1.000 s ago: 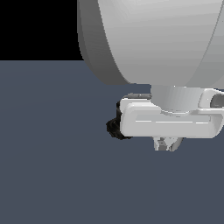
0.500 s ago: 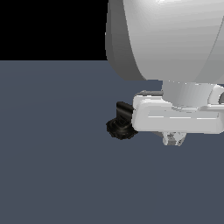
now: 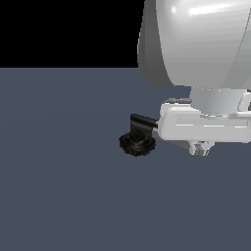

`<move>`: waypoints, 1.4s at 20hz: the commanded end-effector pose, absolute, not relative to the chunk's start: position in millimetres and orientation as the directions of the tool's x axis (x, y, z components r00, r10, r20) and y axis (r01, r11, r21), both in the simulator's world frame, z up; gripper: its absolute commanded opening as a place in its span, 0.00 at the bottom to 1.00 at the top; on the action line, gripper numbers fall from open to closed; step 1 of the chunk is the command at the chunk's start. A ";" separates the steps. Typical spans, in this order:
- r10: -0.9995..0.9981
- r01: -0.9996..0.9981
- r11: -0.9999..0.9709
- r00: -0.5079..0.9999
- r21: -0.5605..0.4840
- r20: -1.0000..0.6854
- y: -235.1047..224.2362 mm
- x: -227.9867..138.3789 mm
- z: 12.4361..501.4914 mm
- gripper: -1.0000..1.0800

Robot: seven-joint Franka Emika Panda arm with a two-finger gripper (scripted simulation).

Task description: Turn on the faucet by rotating a designated handle.

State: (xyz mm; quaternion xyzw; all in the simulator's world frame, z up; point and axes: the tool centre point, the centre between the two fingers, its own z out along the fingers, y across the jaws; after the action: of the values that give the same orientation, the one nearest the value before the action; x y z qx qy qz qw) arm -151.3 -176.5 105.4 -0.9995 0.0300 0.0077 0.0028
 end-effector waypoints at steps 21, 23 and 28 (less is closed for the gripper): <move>-0.049 -0.049 -0.999 0.999 0.000 -0.002 -231.7 -86.0 107.9 0.00; -0.049 -0.049 -0.999 0.999 0.000 -0.001 -236.8 -81.1 108.0 0.00; -0.051 -0.051 -0.999 0.999 0.000 0.000 -249.6 -69.1 108.3 0.00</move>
State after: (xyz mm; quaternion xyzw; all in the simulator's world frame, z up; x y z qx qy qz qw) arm -75.3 -238.9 105.4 -0.9997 0.0216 0.0055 0.0039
